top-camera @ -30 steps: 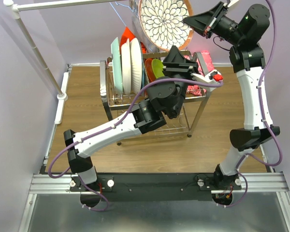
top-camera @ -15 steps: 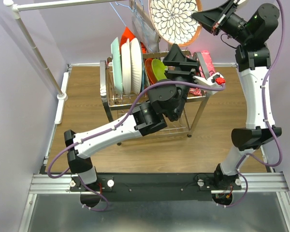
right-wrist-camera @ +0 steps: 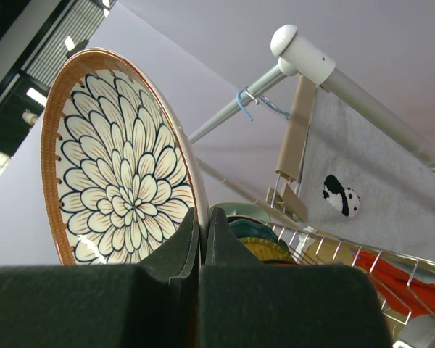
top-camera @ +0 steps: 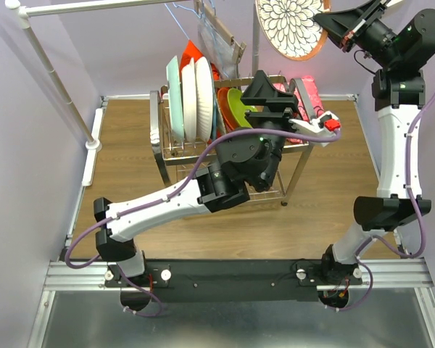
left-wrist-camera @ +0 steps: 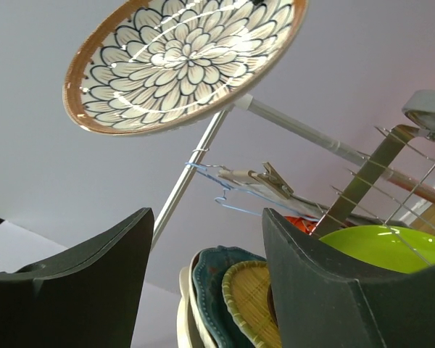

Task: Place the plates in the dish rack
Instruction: Pass the plate from the right arm to the left

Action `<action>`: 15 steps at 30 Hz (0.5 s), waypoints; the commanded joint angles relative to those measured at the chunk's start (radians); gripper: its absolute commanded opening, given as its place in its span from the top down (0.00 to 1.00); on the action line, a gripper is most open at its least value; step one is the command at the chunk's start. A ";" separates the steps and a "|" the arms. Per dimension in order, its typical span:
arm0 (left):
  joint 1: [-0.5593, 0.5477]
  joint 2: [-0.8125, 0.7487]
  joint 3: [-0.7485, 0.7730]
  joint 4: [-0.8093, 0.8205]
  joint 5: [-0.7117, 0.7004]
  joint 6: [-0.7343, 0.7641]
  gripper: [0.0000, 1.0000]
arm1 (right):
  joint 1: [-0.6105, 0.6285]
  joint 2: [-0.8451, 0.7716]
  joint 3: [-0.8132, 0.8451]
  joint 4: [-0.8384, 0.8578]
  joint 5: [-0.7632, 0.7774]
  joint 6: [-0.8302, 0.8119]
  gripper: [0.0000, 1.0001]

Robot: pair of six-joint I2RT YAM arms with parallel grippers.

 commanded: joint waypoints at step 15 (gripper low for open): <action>-0.010 -0.095 0.409 -0.222 0.123 -0.768 0.22 | -0.092 -0.133 -0.121 0.127 -0.023 0.051 1.00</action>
